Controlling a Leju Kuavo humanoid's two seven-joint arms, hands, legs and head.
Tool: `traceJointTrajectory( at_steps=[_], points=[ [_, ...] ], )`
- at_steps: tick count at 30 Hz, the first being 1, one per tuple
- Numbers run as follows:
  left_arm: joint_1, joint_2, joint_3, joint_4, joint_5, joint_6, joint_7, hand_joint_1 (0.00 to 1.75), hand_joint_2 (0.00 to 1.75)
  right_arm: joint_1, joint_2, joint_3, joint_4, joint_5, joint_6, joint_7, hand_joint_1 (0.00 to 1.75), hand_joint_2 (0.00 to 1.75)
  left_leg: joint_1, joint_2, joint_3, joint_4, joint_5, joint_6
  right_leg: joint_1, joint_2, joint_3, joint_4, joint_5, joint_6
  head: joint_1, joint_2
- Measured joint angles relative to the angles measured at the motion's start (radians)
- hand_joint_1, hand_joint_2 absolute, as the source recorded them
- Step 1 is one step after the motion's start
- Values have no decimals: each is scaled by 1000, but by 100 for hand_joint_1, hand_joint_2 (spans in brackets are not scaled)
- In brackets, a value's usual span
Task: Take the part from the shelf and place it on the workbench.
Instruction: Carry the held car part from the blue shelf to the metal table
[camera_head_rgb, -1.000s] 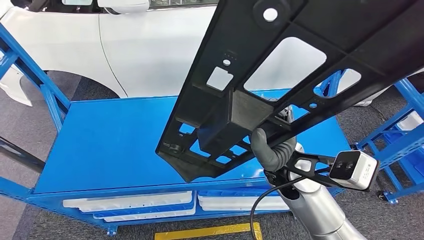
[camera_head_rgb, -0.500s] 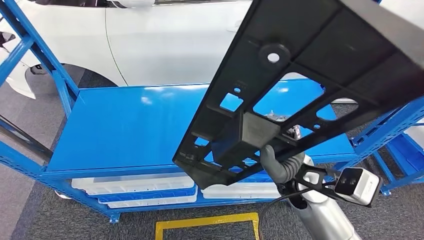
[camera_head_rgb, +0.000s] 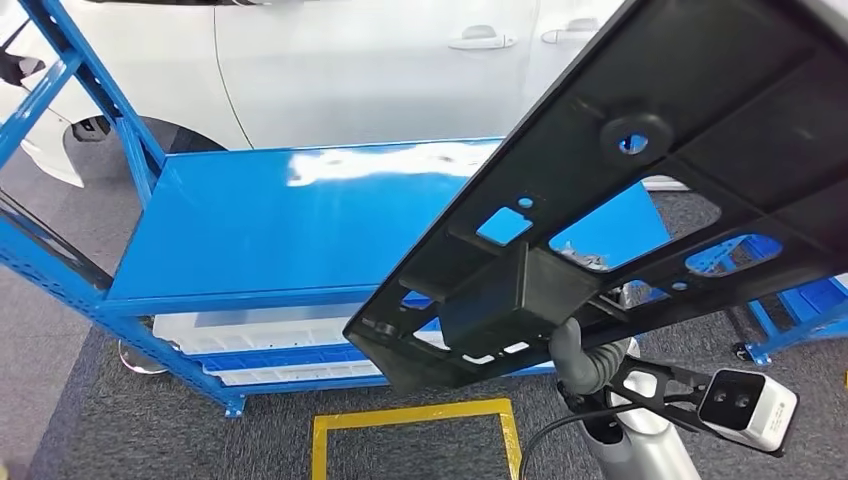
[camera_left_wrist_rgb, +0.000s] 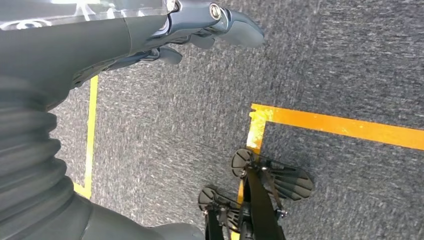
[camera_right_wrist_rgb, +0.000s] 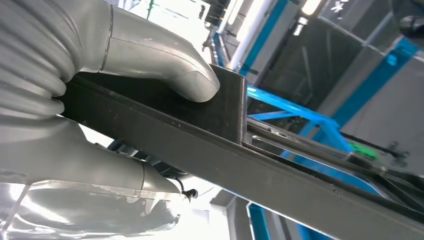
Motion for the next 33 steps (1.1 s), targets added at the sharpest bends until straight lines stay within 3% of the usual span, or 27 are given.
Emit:
traceJointTrajectory(
  at_steps=[2,3,4,5,6,7,8,9,10,12,14,15,17,19,20,21,22,24,26,27,30,31,33],
  points=[
    [1,5,5,0,3,2,0,0,175,-1,1,-5,0,-4,3,0,175,175,3,-1,-26,84,-93,-5,0,-3,-25,-4,26,-14,-2,0],
    [0,7,7,0,4,3,0,0,175,0,2,-7,0,-5,3,0,175,175,4,-1,-41,149,-146,-7,2,-3,-40,-3,38,-17,-3,0],
    [0,9,9,0,6,3,0,0,175,1,2,-9,0,-6,3,0,175,175,4,-1,-52,212,-181,-9,4,-3,-56,-2,50,-18,-4,0],
    [0,11,12,0,6,3,0,0,175,1,2,-10,0,-6,3,0,175,175,4,-1,-53,258,-191,-10,6,-3,-73,0,62,-18,-4,0],
    [0,12,14,0,6,3,0,0,175,1,2,-11,0,-6,3,0,175,175,4,-1,-40,275,-177,-9,7,-3,-90,3,73,-17,-4,0],
    [-1,13,15,0,7,3,0,0,175,2,2,-11,0,-6,3,0,175,175,4,-1,-9,256,-148,-7,8,-3,-107,7,84,-15,-4,0],
    [-1,14,17,0,7,3,0,0,175,2,2,-12,0,-6,3,0,175,175,3,-1,36,207,-121,-4,9,-3,-123,12,94,-13,-4,0],
    [-3,16,17,0,7,3,0,0,175,2,3,-13,0,-6,3,0,175,175,2,-2,92,134,-114,1,10,-3,-136,16,102,-10,-4,0],
    [-4,17,17,0,7,3,0,0,175,2,3,-15,0,-7,3,0,175,175,0,-2,144,60,-121,5,11,-3,-145,21,111,-6,-4,0],
    [-7,20,18,0,7,4,-1,0,175,1,3,-17,0,-9,3,0,175,175,-7,-3,193,-26,-144,13,11,-5,-152,22,128,6,-5,0],
    [-6,21,18,0,7,6,-2,0,175,1,3,-20,0,-18,4,0,175,175,-9,-1,184,-38,-132,23,8,-5,-155,21,140,19,-6,0],
    [-7,22,18,0,7,7,-3,0,175,0,3,-22,1,-25,5,0,175,175,-7,2,175,-39,-121,30,6,-3,-161,29,126,24,-7,0],
    [-7,25,19,0,7,10,-9,0,175,0,3,-30,5,-39,10,0,175,175,-4,8,151,-42,-95,42,2,0,-182,93,43,34,-4,0],
    [-4,30,21,0,7,9,-20,0,175,1,3,-42,12,-45,20,0,175,175,-5,10,119,-40,-69,47,-1,1,-209,217,-55,43,-3,0],
    [-1,32,22,0,6,4,-26,0,175,4,3,-48,15,-43,25,0,175,175,-5,10,102,-38,-56,46,-3,1,-214,272,-74,47,-3,0],
    [1,35,23,0,6,-1,-31,0,175,7,3,-54,18,-39,30,0,175,175,-5,10,85,-35,-45,45,-5,1,-210,306,-69,49,-3,0],
    [2,37,24,0,6,-8,-34,0,175,9,3,-59,20,-36,34,0,175,175,-4,10,66,-31,-34,43,-7,1,-187,303,-45,51,-3,0],
    [2,39,25,0,6,-20,-40,0,175,9,4,-63,23,-31,39,0,175,175,-4,10,35,-21,-16,36,-11,1,-96,198,-4,49,-3,0],
    [2,40,26,0,3,-29,-44,0,175,5,5,-64,24,-28,40,0,175,175,-5,9,16,-14,0,25,-7,2,-5,61,-14,39,-4,0],
    [1,40,26,0,1,-32,-45,0,175,2,5,-63,25,-27,39,0,175,175,-5,9,12,-14,9,19,-3,2,16,22,-25,33,-3,0],
    [3,38,26,0,-3,-32,-48,0,175,-4,6,-60,31,-30,40,0,175,175,-1,6,3,-19,26,0,1,1,5,3,-7,7,1,0],
    [3,37,26,0,-3,-29,-48,0,175,-6,6,-57,34,-32,41,0,175,175,0,5,-5,-5,6,-5,0,-1,-5,1,5,-1,0,0],
    [4,35,27,0,-3,-21,-46,0,175,-11,6,-51,40,-34,40,0,175,175,3,3,-31,78,-86,-10,0,-3,-27,-3,29,-14,-3,0]
  ],
)
